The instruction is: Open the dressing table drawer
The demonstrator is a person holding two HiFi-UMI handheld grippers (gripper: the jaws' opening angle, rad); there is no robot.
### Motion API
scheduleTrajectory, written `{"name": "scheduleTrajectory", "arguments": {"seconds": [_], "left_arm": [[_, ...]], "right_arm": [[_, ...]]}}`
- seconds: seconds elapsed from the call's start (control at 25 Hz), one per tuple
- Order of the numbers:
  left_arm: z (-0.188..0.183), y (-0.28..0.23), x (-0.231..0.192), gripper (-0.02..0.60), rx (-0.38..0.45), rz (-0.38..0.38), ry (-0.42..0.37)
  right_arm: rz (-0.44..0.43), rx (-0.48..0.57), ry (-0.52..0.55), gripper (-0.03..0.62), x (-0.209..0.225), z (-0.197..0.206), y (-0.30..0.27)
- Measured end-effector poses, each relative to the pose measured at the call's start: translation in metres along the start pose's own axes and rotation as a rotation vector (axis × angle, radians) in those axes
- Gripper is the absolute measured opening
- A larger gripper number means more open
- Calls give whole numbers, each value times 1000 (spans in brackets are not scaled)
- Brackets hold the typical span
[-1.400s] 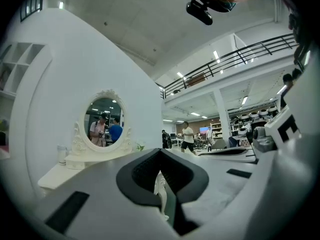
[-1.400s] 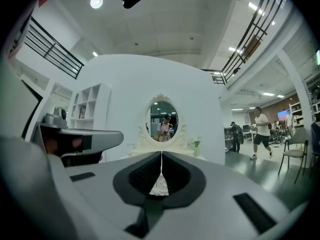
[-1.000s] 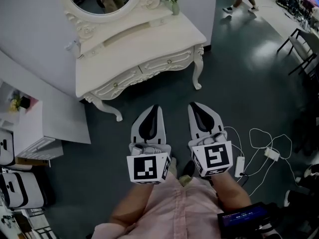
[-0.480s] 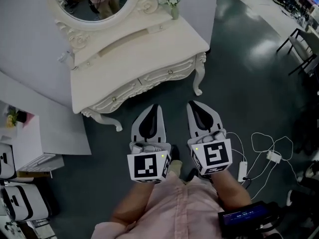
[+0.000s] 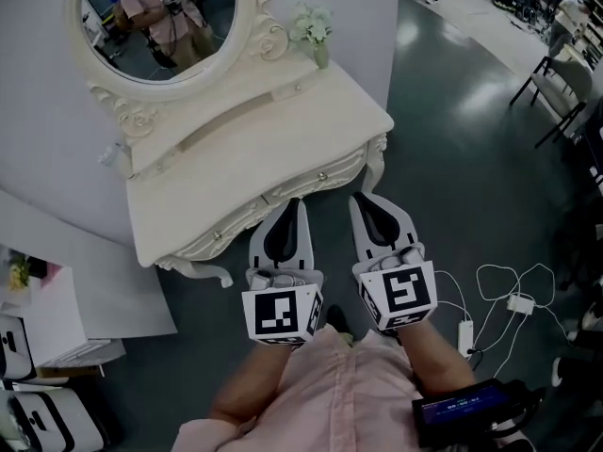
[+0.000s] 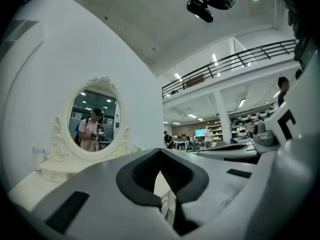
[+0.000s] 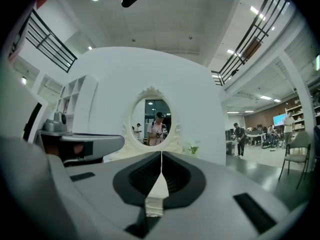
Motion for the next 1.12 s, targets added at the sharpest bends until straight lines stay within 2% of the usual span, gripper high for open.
{"name": "scheduleTrajectory", "arguments": {"seconds": [0.28,0.56,1.12], "left_arm": [[7,-25,-19,21,9,35,4],[11,-34,-16,21,-6,43,18],[44,-145,-30,21,-105,27,29]], "right_arm": [[30,6,7,18,-1,-1,-27],[47,-6,4,18,8,0,-29],[23,-100,-49,18,83,18,-129]]}}
Point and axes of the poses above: the fingertips, and each gripper's own axes: y backward along the fingers, x to its right, z out of its underside, the point moved 10 cm from there along y, backward along the fingers, and after that the axes turned 8 degrees about -y, right-handed, at the moved point
